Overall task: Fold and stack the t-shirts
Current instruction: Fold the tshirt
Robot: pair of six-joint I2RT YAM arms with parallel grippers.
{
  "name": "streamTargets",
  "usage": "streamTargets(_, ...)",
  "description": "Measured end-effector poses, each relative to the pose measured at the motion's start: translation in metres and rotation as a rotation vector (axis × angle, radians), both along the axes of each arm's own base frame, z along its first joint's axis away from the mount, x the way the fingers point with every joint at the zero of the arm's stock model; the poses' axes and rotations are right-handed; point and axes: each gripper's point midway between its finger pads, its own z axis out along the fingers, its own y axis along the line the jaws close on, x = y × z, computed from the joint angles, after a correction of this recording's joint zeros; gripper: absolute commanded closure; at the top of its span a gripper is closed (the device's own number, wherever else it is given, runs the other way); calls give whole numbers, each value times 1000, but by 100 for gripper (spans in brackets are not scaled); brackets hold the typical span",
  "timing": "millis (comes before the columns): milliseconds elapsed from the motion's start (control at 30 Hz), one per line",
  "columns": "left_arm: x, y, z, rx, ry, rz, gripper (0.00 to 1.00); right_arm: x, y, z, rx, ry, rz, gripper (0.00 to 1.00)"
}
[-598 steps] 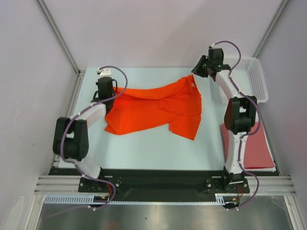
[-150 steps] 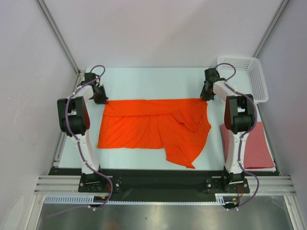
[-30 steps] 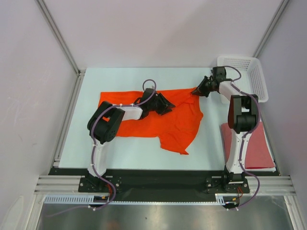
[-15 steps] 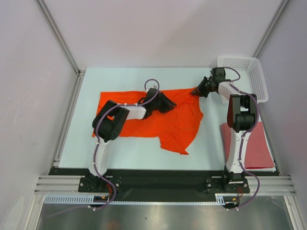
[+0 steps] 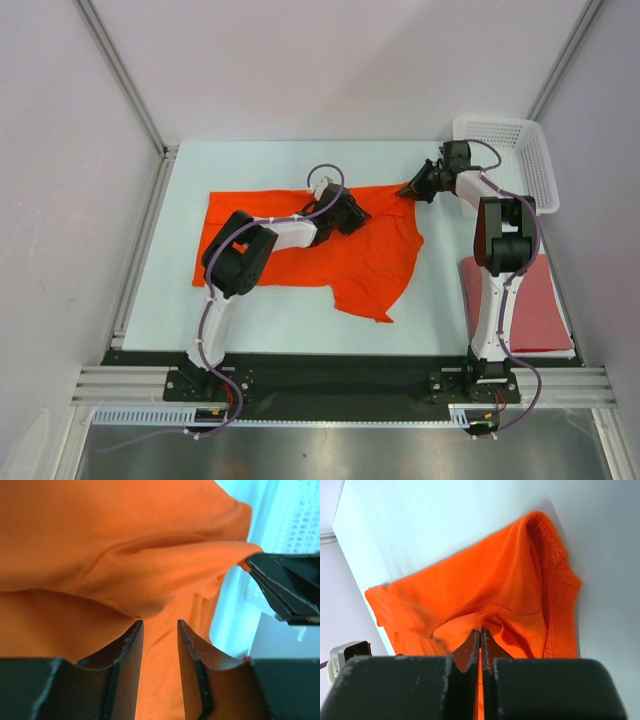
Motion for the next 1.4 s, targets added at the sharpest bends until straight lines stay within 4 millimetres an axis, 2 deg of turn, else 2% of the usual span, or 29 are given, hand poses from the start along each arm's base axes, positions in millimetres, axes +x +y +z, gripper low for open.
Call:
streamTargets(167,4,3,-10,23,20,32,59,0,1,1,5,-2,4,100)
streamTargets(300,7,2,-8,34,22,43,58,-1,1,-1,8,1,6,100)
streamTargets(400,11,0,-8,36,25,50,62,-3,1,-3,9,8,7,100)
streamTargets(500,13,-1,-10,40,31,53,70,-4,1,-4,10,9,8,100)
streamTargets(533,13,0,-11,44,34,54,78,-4,1,-4,10,11,8,100)
streamTargets(633,12,0,-15,53,43,53,89,-5,1,-5,9,12,8,100)
streamTargets(867,7,2,-16,113,49,-5,94,-10,1,-9,5,34,9,100)
streamTargets(1033,-2,8,-12,140,63,-96,94,-32,-2,-4,-15,67,3,100)
streamTargets(1267,-4,17,7,103,71,-213,94,-66,0,31,-40,65,8,100)
streamTargets(1400,-9,20,9,86,88,-271,92,-94,6,27,-48,101,25,100)
